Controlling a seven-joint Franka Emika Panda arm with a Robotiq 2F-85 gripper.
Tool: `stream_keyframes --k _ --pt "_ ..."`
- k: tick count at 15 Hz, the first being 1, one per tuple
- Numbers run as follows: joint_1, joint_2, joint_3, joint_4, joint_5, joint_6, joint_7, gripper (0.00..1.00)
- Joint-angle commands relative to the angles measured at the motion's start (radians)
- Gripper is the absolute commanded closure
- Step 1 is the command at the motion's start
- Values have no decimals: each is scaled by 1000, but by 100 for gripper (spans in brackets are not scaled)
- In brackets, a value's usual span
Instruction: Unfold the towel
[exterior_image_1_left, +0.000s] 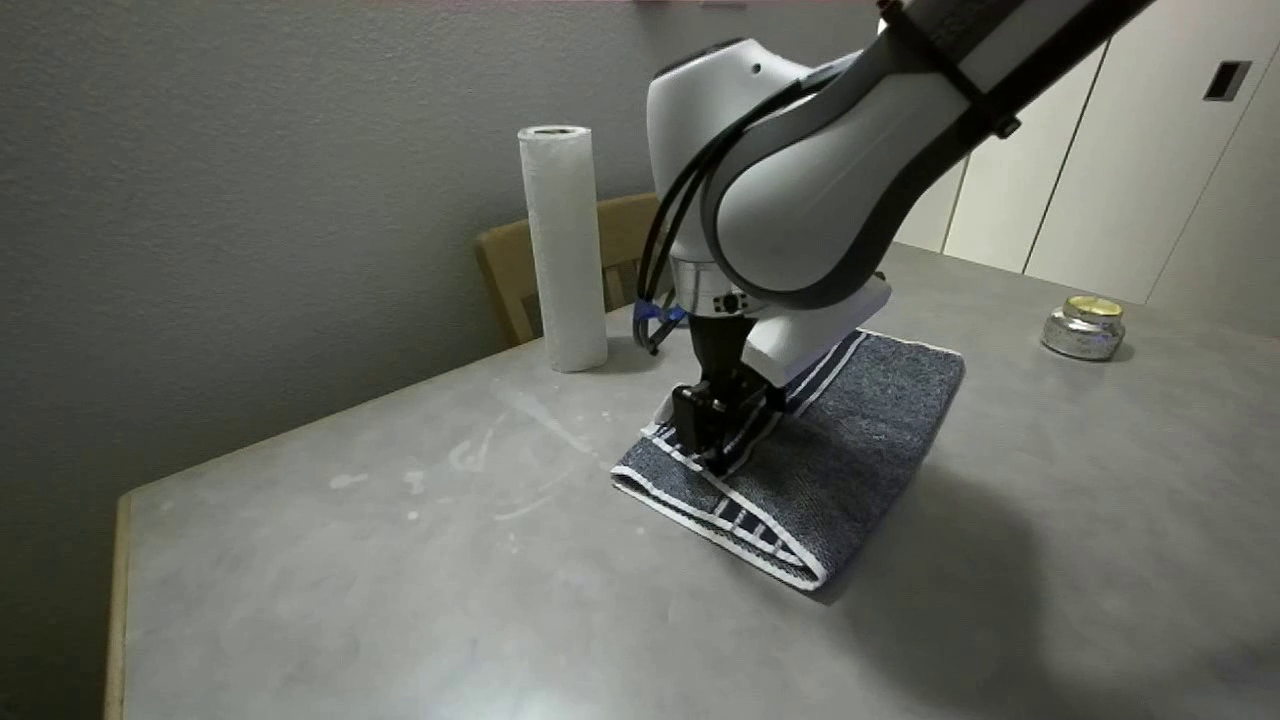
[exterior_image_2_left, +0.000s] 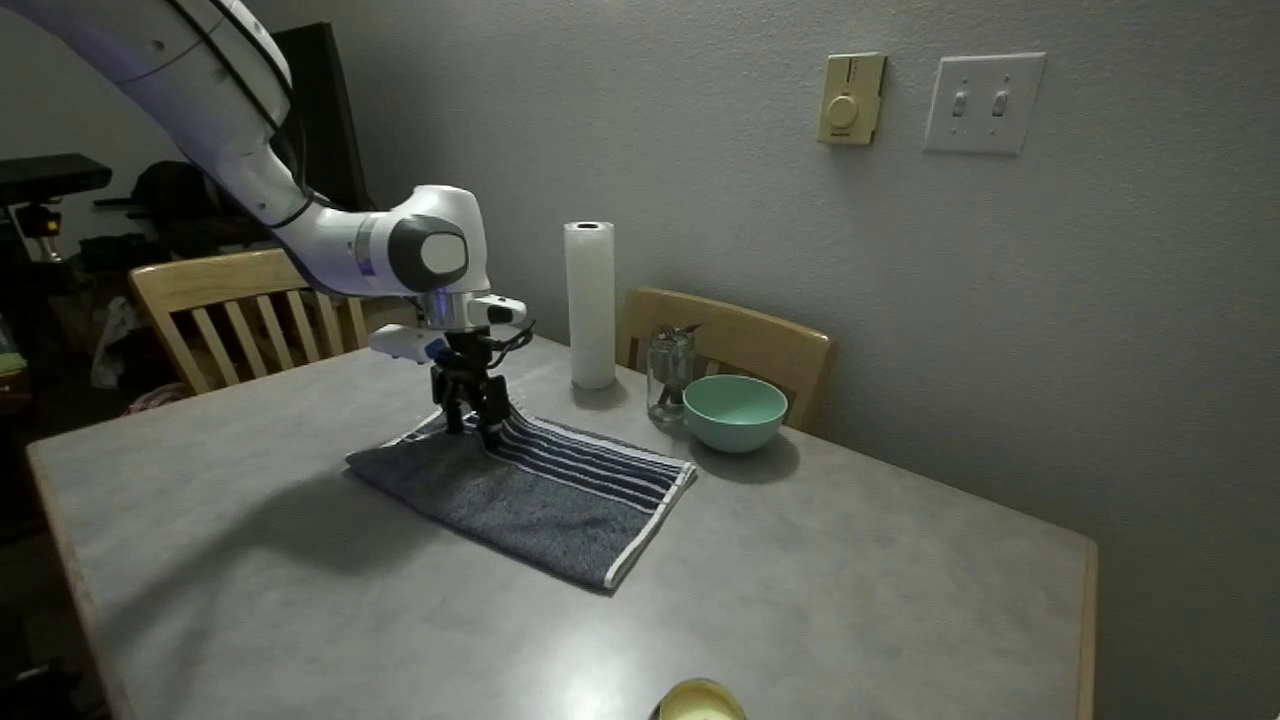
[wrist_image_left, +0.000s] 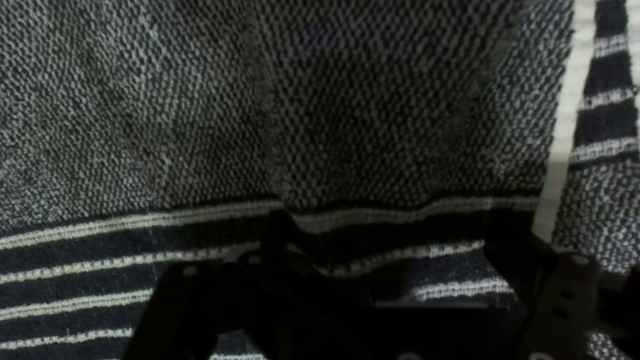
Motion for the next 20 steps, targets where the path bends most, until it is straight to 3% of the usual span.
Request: stream_keyframes --k 1,14,20 --pt "-9 1 11 3 -10 -3 7 0" --pt "32 10 -8 34 -44 -28 53 0" --pt "97 -24 -64 27 -151 -33 191 0"
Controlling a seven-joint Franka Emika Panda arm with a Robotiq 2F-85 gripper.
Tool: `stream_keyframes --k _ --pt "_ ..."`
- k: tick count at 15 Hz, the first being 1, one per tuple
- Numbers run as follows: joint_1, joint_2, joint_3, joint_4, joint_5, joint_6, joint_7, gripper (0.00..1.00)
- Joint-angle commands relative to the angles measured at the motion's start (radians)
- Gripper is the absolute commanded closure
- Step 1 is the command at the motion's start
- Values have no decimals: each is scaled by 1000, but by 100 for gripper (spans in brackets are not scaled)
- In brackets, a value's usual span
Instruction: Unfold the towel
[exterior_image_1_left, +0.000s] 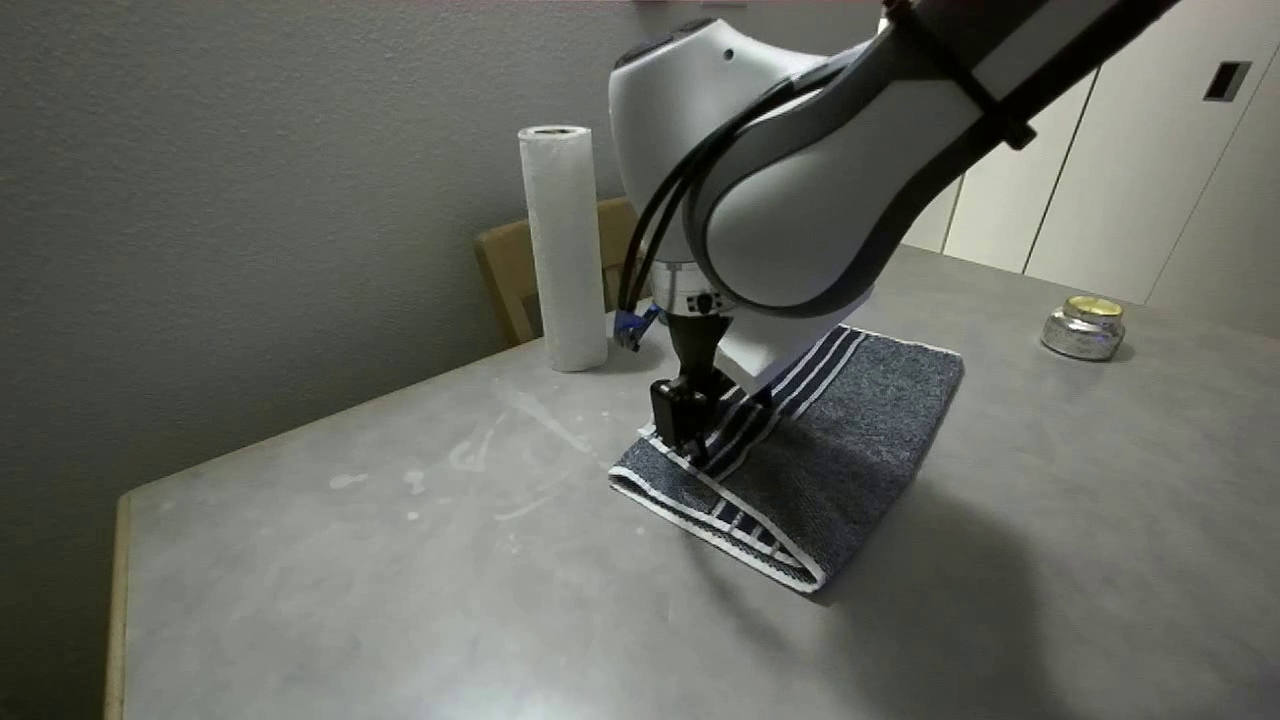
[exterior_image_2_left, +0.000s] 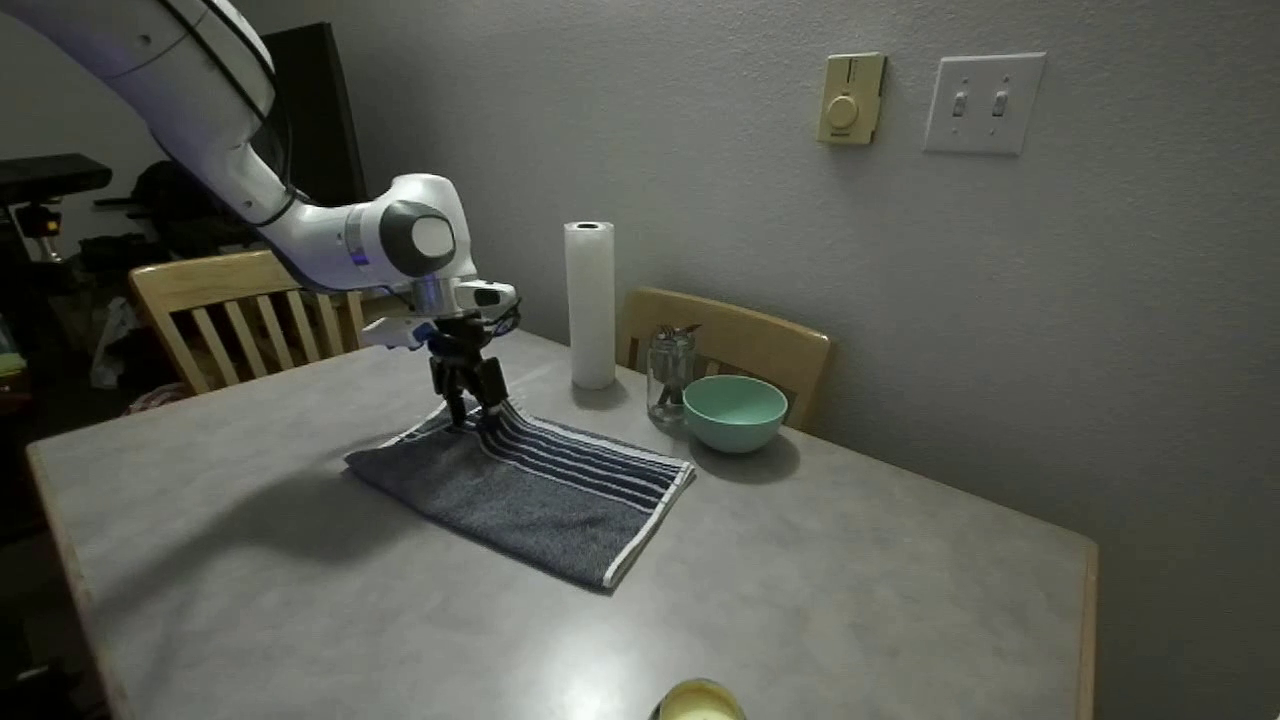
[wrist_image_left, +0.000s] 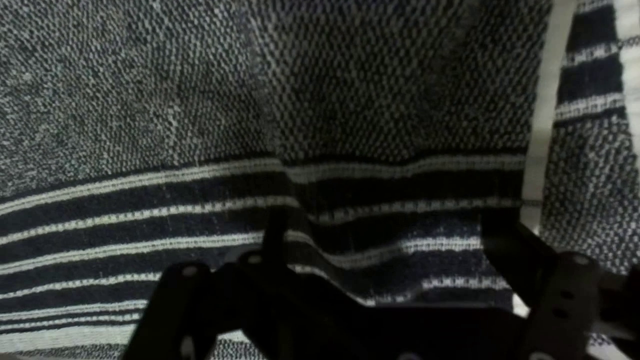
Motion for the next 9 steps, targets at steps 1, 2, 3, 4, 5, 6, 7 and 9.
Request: stream_keyframes --k 1,2,3,4,5,6,7,9 --pt "38 -26 -34 -5 -56 -23 75 0" --pt "40 -27 -31 -3 -55 -25 91 0" --pt "40 -28 -22 1 -48 -25 99 0" --pt "44 -28 -19 5 -48 -26 104 0" --pt "51 -23 -16 15 -51 -30 107 0" --pt "56 -19 -13 22 -52 -34 106 0" --pt "60 -12 -10 31 -51 -38 103 0" --pt "62 0 1 44 -43 -49 92 0"
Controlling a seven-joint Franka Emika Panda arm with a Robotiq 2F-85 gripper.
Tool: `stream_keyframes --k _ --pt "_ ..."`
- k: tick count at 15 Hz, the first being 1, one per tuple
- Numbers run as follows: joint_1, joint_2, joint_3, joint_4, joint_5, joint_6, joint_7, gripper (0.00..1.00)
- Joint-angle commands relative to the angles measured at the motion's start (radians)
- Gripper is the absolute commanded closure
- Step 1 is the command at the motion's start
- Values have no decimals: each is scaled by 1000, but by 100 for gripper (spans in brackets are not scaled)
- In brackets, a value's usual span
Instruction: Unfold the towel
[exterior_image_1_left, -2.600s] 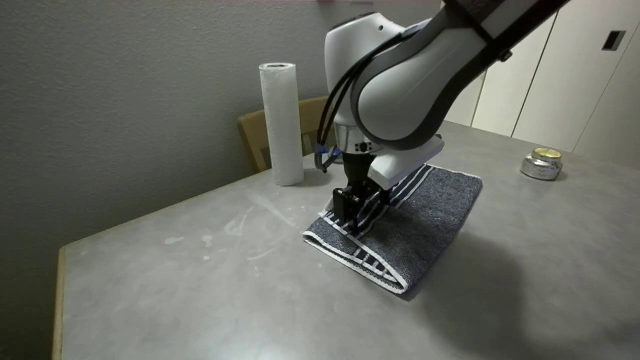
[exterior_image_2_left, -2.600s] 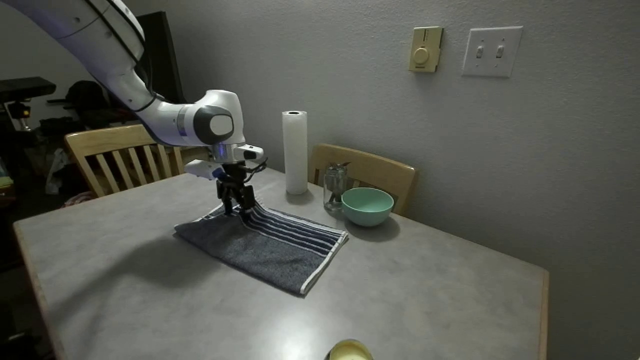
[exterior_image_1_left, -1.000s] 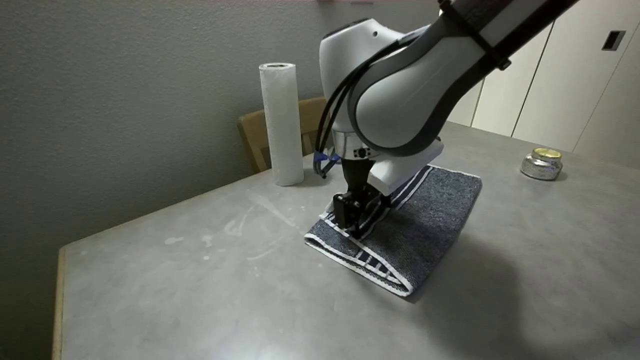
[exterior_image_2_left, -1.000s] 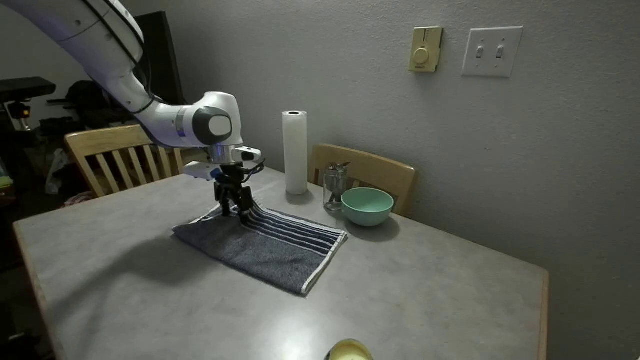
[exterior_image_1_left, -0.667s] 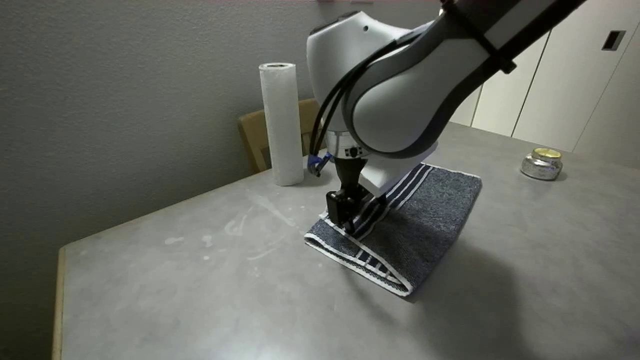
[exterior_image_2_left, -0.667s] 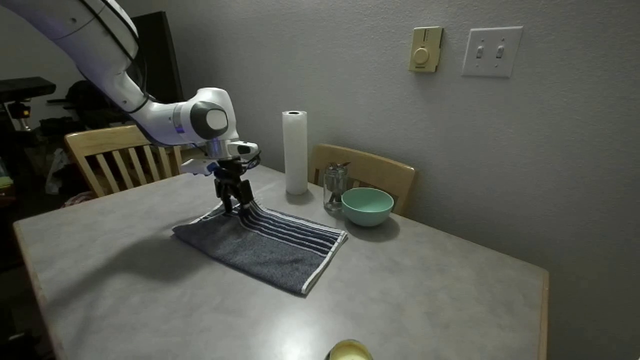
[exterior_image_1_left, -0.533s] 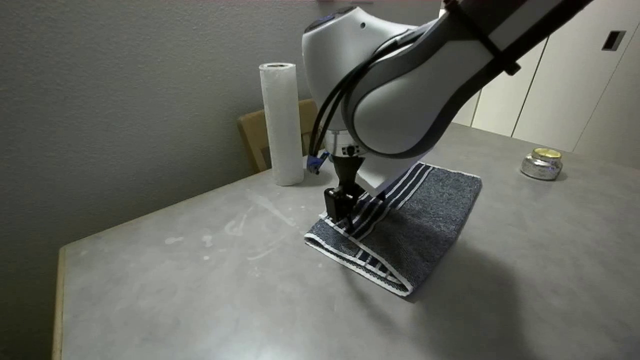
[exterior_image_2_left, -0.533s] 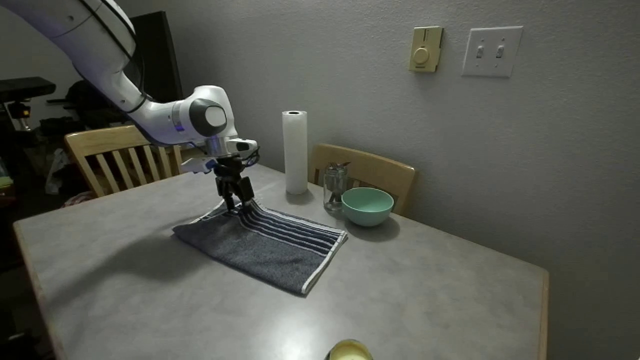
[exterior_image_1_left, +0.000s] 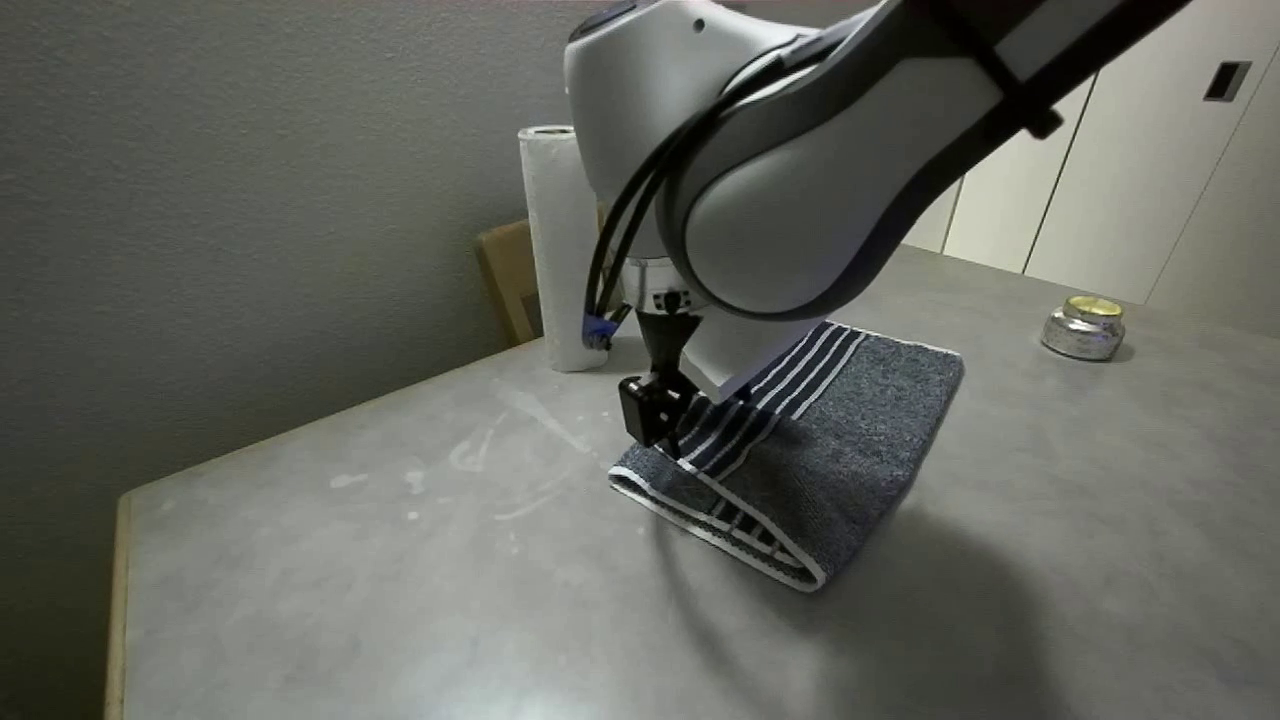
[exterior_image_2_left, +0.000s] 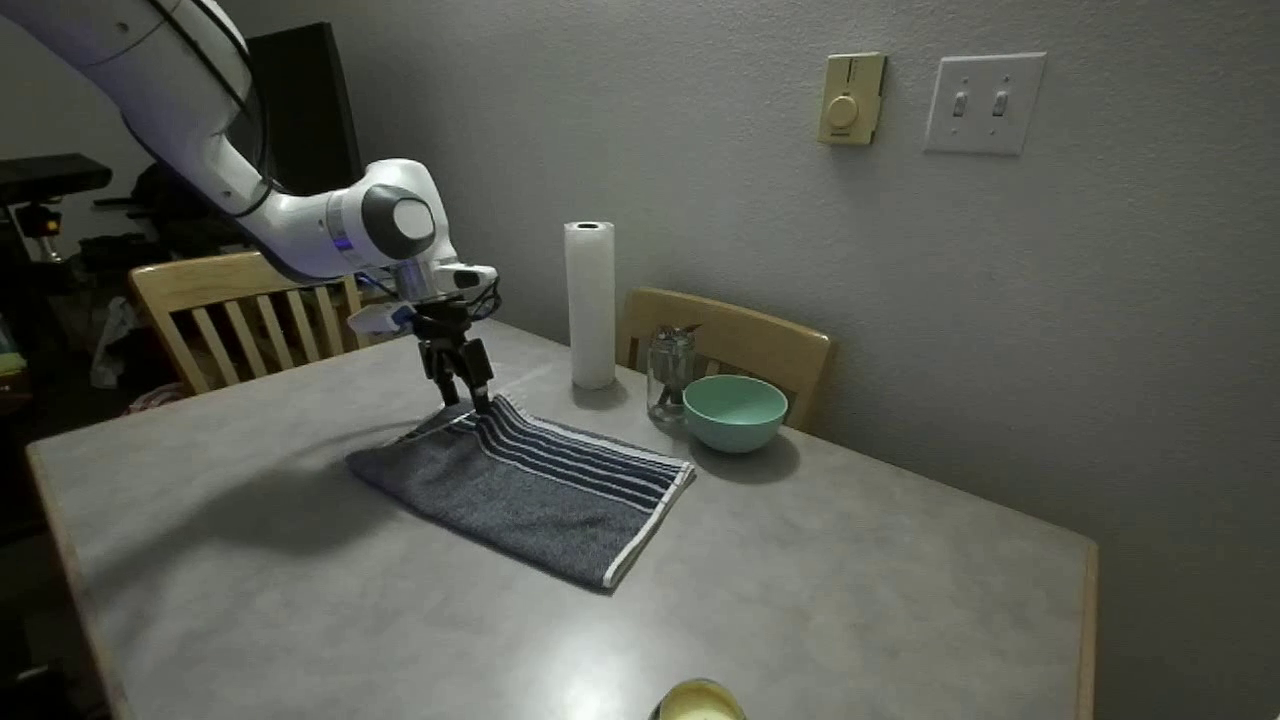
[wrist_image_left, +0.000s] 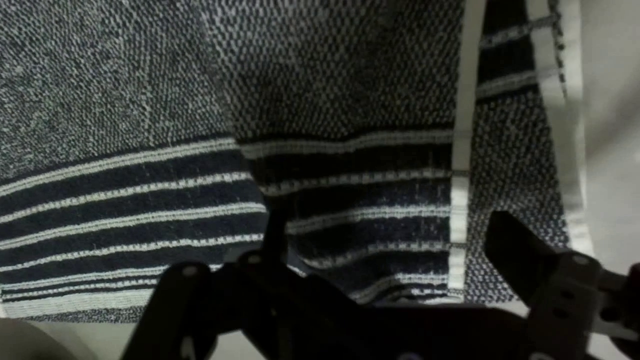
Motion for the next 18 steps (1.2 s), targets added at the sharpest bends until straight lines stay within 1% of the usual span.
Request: stream_keyframes --k 1,9,18 --pt "2 21 19 32 -6 -42 -4 0" --pt "8 87 14 76 -20 -65 -20 0" --pt "15 91 4 105 -43 -111 -10 0"
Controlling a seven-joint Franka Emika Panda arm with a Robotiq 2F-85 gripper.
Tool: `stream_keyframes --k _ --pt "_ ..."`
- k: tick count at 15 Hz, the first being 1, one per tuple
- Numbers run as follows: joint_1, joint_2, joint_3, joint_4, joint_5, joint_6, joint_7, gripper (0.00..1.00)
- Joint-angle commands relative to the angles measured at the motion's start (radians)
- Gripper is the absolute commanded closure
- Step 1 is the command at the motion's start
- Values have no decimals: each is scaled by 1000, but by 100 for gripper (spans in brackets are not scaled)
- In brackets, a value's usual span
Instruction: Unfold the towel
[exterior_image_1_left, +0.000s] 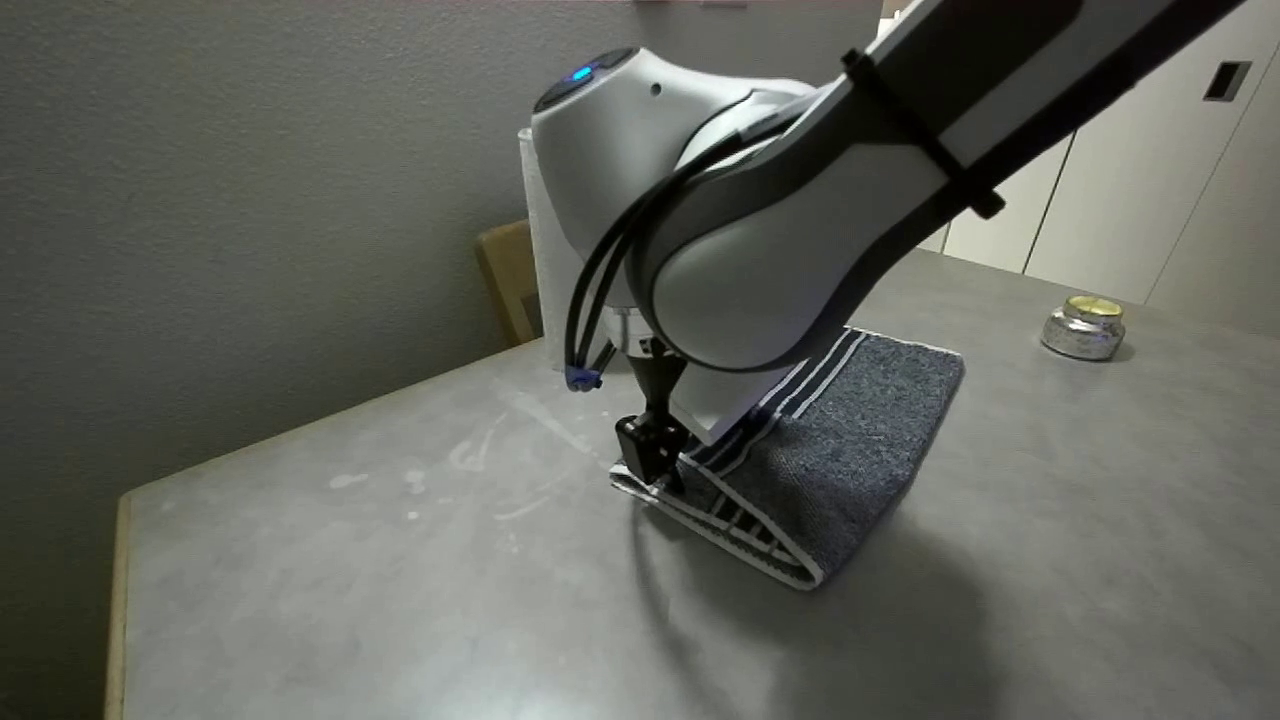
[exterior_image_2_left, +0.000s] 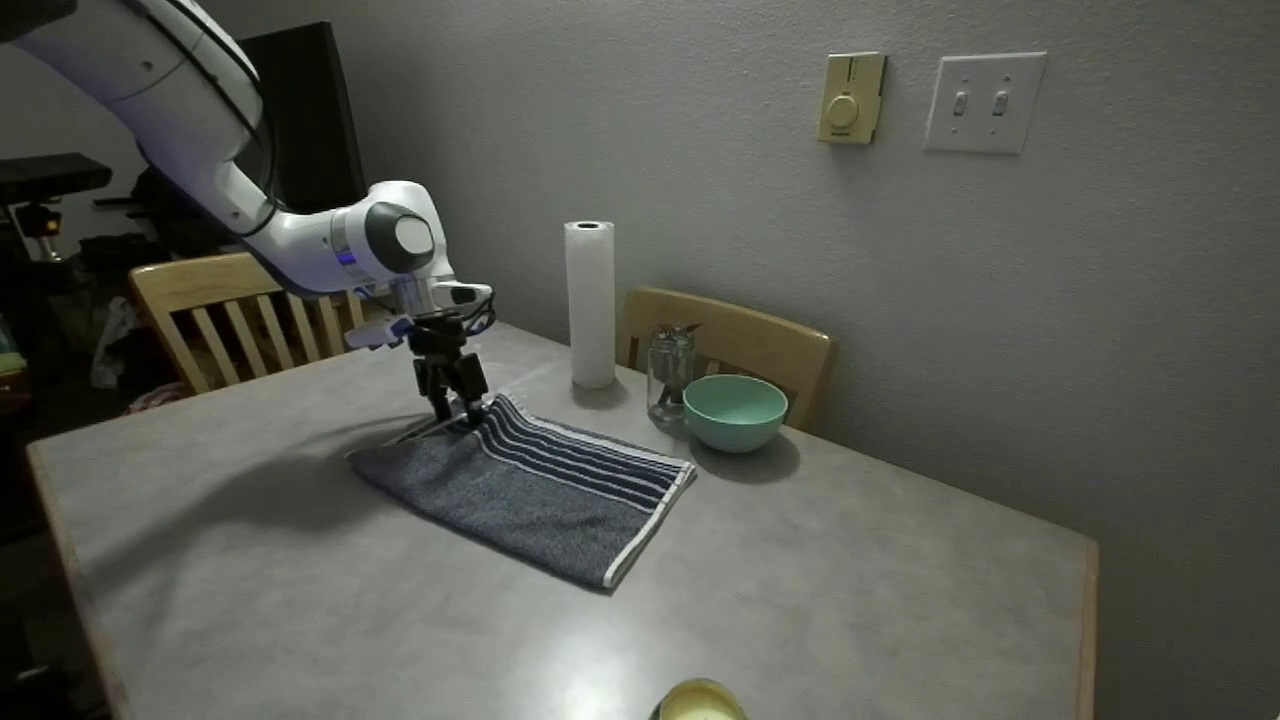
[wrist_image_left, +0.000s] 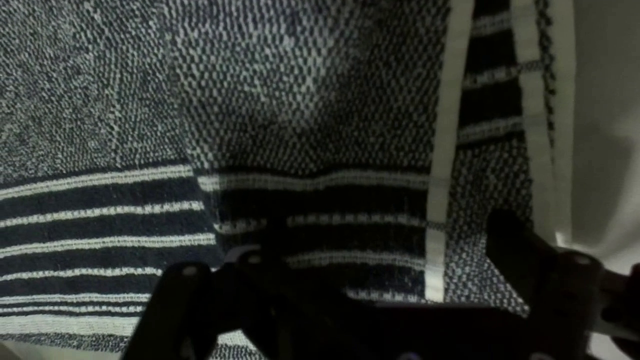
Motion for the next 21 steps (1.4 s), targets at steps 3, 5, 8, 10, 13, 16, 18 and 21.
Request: stream_keyframes --k 3,5,8,10,13,16,18,21 --pt "4 10 -10 30 -34 -42 -1 0" --pt "4 9 -11 32 -38 -45 0 0" --pt "0 11 -10 36 -38 -51 -1 0" --pt "0 11 -12 37 -38 -54 0 0" --pt "0 10 -15 36 -40 -55 2 0" --pt "0 12 -20 35 -42 -62 4 0" --pt "0 13 -21 36 -43 -68 5 0" --pt "0 15 -21 39 -44 -76 4 0"
